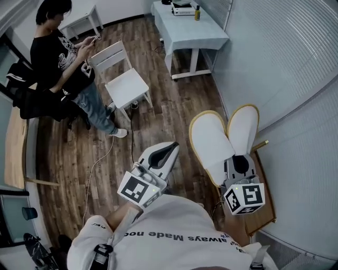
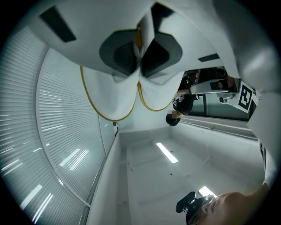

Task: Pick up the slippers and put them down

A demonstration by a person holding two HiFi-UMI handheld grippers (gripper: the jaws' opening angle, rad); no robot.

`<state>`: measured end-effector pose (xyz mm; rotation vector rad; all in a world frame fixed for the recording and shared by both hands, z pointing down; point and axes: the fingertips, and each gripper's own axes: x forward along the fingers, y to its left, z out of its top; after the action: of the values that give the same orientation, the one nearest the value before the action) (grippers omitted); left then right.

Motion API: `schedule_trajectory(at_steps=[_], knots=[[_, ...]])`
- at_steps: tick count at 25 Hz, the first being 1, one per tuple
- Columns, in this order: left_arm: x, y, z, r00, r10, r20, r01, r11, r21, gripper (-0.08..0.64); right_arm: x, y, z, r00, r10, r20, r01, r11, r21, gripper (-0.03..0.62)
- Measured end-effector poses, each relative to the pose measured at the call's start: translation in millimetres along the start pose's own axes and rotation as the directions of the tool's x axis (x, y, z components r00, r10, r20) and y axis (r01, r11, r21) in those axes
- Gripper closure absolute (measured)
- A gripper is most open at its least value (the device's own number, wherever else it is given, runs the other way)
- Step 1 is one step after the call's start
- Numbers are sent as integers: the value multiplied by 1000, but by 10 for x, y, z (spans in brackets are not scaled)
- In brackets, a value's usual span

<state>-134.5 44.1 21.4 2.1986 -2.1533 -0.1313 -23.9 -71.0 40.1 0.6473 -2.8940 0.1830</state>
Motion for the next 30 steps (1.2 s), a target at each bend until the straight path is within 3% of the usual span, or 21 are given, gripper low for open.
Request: schedule_trajectory(at_steps=[7, 14, 22, 30], knots=[[-468, 898, 27, 994, 110, 3, -110, 994, -1, 549, 823, 752, 13, 994, 110, -21, -110, 994, -21, 566], [-938, 1596, 5, 972, 234, 2, -234, 972, -9, 549, 1424, 1389, -45, 976, 214, -51, -215, 976, -27, 566], [-1330, 1959, 51, 940, 341, 21, -341, 940, -21, 548, 1790, 1912, 27, 947, 316, -58, -319, 946, -49, 566], [-1469, 1992, 69, 905, 424, 49, -422, 906, -40, 548, 1850, 2080, 81, 919, 391, -56, -395, 916, -72, 566]])
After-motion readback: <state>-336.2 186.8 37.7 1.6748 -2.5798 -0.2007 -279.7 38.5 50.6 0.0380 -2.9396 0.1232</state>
